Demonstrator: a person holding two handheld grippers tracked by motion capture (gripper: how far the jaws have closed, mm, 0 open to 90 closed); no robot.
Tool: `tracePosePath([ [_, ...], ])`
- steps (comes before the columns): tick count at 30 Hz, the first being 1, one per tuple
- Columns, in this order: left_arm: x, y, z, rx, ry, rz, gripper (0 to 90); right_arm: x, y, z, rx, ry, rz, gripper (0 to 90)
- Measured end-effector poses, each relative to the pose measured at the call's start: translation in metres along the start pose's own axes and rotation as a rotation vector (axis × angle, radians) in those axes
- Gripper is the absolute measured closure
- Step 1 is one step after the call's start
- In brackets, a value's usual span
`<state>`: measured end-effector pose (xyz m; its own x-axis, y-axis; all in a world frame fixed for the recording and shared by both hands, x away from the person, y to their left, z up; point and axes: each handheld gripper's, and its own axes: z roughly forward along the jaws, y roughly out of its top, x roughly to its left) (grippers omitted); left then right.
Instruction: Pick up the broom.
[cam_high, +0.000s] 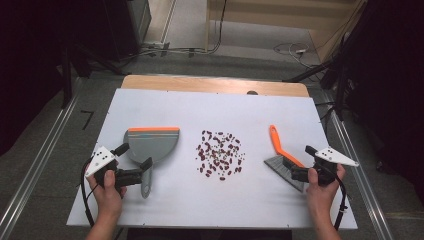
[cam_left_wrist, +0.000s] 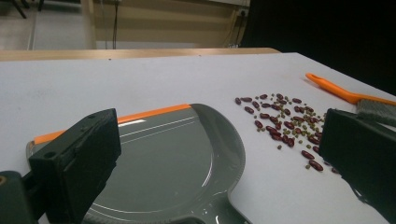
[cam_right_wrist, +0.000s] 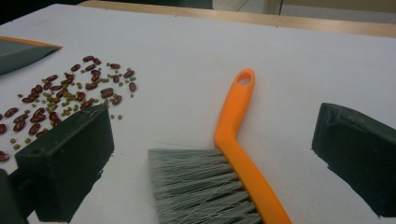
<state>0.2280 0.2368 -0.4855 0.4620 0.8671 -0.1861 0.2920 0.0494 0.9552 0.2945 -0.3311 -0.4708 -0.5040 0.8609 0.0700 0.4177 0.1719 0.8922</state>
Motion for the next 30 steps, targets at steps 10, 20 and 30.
tracePosePath([
  [10,-0.001,0.002,0.000,-0.003,-0.003,-0.002,0.0,0.013,0.029,0.000,-0.011,-0.021,-0.047,0.0],
  [20,-0.007,0.002,0.006,0.011,-0.026,0.014,0.0,0.006,0.066,0.025,0.123,0.011,0.049,3.9],
  [30,-0.007,0.002,0.007,0.025,-0.031,0.026,0.0,-0.010,0.069,0.055,0.339,-0.004,0.100,46.9],
])
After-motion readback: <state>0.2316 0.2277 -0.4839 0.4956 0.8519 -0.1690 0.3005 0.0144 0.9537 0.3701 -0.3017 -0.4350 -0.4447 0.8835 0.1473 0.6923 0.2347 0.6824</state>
